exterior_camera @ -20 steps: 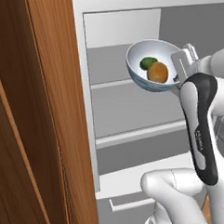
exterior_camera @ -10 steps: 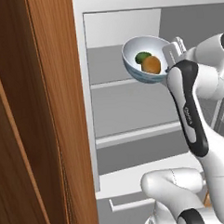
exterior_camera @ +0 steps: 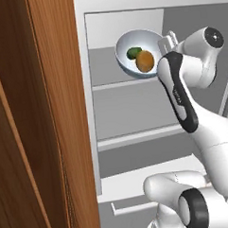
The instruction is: Place the bowl with the potato and avocado on the top shelf of the fridge. Place the bowl with the fish and chicken drumstick on the second highest shelf of the fridge.
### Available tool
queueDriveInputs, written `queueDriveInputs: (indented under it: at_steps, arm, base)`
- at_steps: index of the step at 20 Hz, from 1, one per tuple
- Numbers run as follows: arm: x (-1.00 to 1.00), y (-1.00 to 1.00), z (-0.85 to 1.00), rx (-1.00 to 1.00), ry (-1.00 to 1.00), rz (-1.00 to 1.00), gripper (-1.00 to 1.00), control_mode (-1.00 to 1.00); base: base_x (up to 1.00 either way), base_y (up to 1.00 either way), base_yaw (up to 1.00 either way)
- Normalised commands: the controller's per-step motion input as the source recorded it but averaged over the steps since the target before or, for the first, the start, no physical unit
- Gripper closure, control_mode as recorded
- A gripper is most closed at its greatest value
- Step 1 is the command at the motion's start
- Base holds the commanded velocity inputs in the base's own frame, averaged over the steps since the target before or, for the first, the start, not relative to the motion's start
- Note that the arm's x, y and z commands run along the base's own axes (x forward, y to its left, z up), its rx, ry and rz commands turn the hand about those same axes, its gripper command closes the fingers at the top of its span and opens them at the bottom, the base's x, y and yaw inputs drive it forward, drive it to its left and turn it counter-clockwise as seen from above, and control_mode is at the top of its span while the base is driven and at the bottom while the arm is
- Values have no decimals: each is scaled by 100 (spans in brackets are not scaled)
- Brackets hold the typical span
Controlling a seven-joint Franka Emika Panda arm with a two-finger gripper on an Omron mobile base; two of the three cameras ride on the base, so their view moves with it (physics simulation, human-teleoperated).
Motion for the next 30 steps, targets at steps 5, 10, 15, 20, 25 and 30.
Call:
queueDriveInputs:
  at_steps: [5, 10, 15, 20, 25, 30]
  arm:
    - [57, 0, 1, 1, 0, -5, 100, -100]
    - [5, 0, 0, 3, 0, -4, 100, -100]
    - [2, 0, 0, 0, 0, 0, -100, -100]
    - [-35, 0, 5, 0, -5, 0, -100, -100]
    - [-63, 6, 42, 0, -17, -1, -100, -100]
    - [-84, 16, 52, 0, -10, -1, -100, -100]
  base:
    - [0, 0, 0]
    - [0, 0, 0]
    - [0, 0, 0]
    - [0, 0, 0]
    - [0, 0, 0]
    - [0, 0, 0]
